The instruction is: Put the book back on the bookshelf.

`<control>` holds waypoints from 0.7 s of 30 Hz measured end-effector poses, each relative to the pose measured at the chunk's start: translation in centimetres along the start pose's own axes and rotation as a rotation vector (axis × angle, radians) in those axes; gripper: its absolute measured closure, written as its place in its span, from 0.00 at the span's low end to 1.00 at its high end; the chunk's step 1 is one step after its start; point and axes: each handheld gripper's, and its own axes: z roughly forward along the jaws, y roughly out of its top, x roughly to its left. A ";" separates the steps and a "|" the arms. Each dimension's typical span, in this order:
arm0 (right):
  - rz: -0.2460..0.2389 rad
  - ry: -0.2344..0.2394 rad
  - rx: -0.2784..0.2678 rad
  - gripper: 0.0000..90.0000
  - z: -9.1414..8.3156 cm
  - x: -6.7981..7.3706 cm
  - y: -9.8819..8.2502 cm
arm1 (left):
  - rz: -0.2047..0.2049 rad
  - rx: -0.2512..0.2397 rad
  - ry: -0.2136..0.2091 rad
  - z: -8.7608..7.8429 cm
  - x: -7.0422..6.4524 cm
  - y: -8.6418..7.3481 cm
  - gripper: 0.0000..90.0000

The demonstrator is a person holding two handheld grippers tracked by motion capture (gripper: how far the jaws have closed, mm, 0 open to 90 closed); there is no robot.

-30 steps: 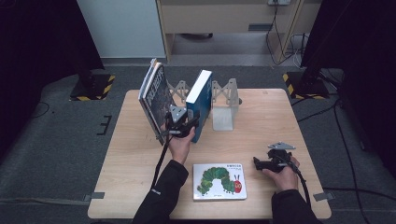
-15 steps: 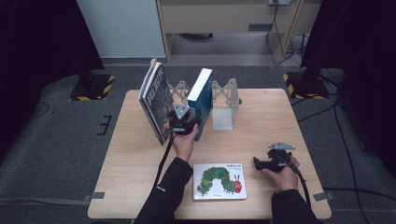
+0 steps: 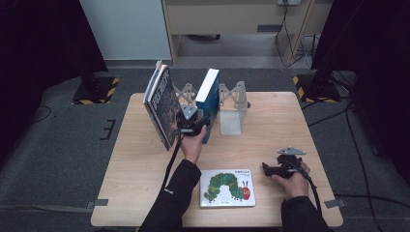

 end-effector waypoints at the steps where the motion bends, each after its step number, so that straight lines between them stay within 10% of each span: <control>1: 0.000 0.000 0.000 0.04 0.0 0.0 0.0 | -0.001 -0.002 -0.005 -0.2 0.0 -0.2 0.61; 21: 0.001 0.000 0.000 0.04 0.0 0.0 0.0 | 0.001 0.025 -0.013 -0.5 -0.2 -0.6 0.63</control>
